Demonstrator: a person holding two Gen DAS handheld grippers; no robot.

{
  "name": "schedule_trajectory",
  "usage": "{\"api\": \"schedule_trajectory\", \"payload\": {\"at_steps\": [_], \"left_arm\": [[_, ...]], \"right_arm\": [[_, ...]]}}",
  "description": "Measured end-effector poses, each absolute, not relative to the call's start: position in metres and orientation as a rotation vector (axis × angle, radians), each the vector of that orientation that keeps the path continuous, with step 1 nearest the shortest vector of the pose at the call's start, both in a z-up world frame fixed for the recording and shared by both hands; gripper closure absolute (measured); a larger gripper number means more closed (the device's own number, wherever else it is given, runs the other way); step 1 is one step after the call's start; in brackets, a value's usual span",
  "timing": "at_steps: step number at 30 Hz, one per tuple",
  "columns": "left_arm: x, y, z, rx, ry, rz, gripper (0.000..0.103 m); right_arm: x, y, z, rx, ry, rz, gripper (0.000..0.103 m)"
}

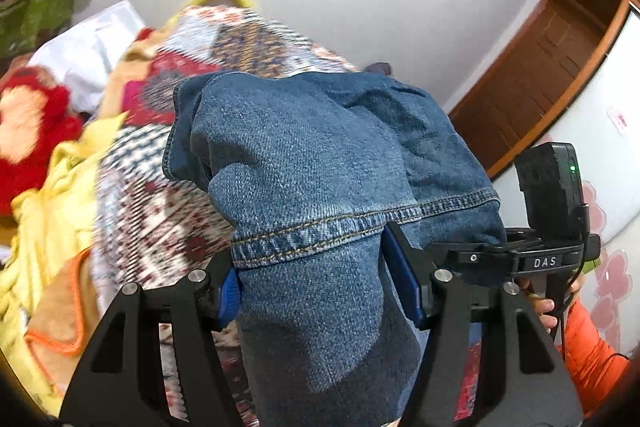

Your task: Fold large clothes

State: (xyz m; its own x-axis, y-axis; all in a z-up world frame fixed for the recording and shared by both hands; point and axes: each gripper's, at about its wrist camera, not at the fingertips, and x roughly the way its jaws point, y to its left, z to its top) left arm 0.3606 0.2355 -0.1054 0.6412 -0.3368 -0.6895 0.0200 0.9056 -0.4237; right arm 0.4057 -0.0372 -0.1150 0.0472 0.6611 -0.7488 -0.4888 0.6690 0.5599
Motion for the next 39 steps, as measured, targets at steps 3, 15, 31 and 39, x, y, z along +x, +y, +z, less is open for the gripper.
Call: {"api": "schedule_trajectory", "payload": {"at_steps": [3, 15, 31, 39], "left_arm": [[0.353, 0.262, -0.123, -0.442, 0.885, -0.167, 0.04], [0.352, 0.35, -0.259, -0.664, 1.076, -0.097, 0.035], [0.279, 0.305, -0.238, -0.335, 1.083, 0.006, 0.028], [0.249, 0.276, -0.227, -0.201, 1.064, 0.106, 0.029]], "right_arm": [[0.4, -0.007, -0.136, 0.161, 1.286, 0.896, 0.059], [0.413, 0.067, -0.235, 0.096, 1.458, 0.914, 0.05], [0.389, 0.013, -0.194, -0.081, 1.339, 0.862, 0.028], [0.364, -0.017, -0.167, -0.299, 1.173, 0.71, 0.026]]}}
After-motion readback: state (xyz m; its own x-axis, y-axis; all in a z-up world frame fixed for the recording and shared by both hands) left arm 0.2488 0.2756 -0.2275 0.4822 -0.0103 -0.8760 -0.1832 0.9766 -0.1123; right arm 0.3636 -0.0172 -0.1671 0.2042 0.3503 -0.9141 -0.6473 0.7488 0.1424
